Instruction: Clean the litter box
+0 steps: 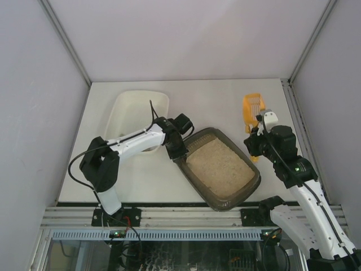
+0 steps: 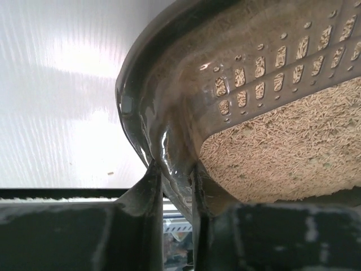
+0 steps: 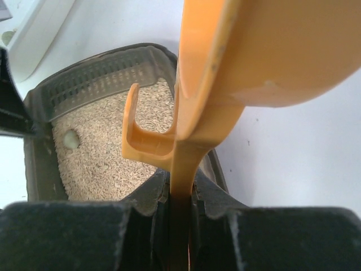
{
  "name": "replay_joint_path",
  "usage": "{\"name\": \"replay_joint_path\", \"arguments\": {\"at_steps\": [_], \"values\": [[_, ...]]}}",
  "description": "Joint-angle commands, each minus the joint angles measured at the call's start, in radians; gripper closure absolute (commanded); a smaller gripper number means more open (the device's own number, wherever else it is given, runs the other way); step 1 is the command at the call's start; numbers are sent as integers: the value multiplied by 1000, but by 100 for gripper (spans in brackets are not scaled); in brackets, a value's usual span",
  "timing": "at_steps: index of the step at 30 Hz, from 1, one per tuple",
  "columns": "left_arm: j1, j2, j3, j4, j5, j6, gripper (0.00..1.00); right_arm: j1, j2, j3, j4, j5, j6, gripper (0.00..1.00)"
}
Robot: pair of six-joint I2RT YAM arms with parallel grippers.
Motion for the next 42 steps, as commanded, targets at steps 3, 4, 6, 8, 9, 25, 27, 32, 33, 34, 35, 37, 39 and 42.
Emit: {"name": "replay_joint_path", "arguments": {"at_steps": [3, 4, 6, 8, 9, 25, 27, 32, 33, 34, 35, 37, 39, 42], "values": [[104, 111, 139, 37, -118, 187, 88, -9, -9, 7, 41, -102, 46, 100], [115, 132, 171, 31, -126, 206, 89, -9, -4, 11, 31, -131, 50, 100], [132, 187, 251, 22, -138, 234, 91, -9, 8, 20, 5, -180, 57, 100], [148, 236, 322, 18, -148, 255, 92, -9, 19, 24, -28, -239, 64, 100], [156, 263, 352, 19, -147, 260, 92, -9, 26, 26, -47, -267, 67, 100], [183, 419, 658, 188, 61, 512, 89, -8, 429, 170, -305, -654, 372, 100], [181, 399, 646, 215, 95, 541, 88, -9, 528, 194, -401, -656, 360, 100], [173, 333, 570, 294, 153, 607, 83, -12, 586, 185, -445, -592, 373, 100], [174, 321, 556, 304, 170, 606, 81, -16, 593, 187, -436, -585, 379, 100], [174, 310, 540, 315, 179, 602, 79, -19, 601, 191, -427, -577, 384, 100], [174, 297, 524, 329, 186, 594, 76, -20, 616, 197, -418, -561, 387, 100], [174, 273, 495, 354, 193, 579, 68, -20, 653, 216, -394, -554, 394, 100], [173, 253, 475, 373, 184, 567, 62, -20, 696, 230, -366, -562, 401, 100], [187, 223, 446, 421, 169, 537, 55, -16, 762, 249, -323, -587, 409, 100]]}}
